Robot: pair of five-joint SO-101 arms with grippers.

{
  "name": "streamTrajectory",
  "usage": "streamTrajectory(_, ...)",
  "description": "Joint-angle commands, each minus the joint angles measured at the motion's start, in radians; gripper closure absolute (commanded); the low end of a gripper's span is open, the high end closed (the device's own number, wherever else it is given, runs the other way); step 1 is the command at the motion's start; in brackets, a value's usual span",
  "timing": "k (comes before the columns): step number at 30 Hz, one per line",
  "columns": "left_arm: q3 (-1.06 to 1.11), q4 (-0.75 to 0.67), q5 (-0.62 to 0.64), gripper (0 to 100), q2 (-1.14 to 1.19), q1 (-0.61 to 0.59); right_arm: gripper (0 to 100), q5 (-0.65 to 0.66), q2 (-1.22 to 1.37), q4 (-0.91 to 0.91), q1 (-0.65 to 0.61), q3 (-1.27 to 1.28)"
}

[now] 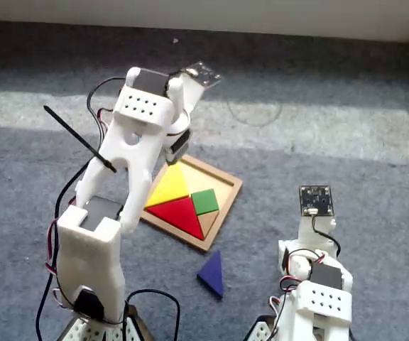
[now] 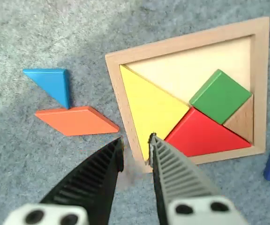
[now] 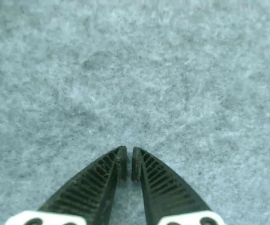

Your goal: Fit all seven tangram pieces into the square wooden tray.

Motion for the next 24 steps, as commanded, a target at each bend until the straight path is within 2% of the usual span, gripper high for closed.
streamTrajectory(1, 0.097, -0.094, -0.029, 89, -0.148, -0.028, 96.4, 0.012, -0.010, -0.019, 0.012, -0.001)
streamTrajectory(6, 0.205, -0.169, 0.051, 88, -0.205, -0.139, 96.4, 0.012, -0.010, -0.019, 0.012, -0.001)
streamTrajectory(10, 0.272, -0.255, 0.061, 80, -0.206, -0.203, 96.4, 0.012, -0.010, -0.019, 0.012, -0.001)
streamTrajectory(13, 0.314, -0.387, 0.181, 73, -0.200, -0.254, 96.4, 0.012, -0.010, -0.019, 0.012, -0.001)
streamTrajectory(15, 0.334, -0.471, 0.207, 71, -0.176, -0.265, 96.4, 0.012, -0.010, -0.019, 0.012, -0.001)
streamTrajectory(19, 0.321, -0.554, 0.212, 71, -0.090, -0.263, 96.4, 0.012, -0.010, -0.019, 0.012, -0.001)
streamTrajectory(24, 0.194, -0.572, 0.221, 71, 0.074, -0.263, 96.4, 0.012, -0.010, -0.019, 0.012, -0.001)
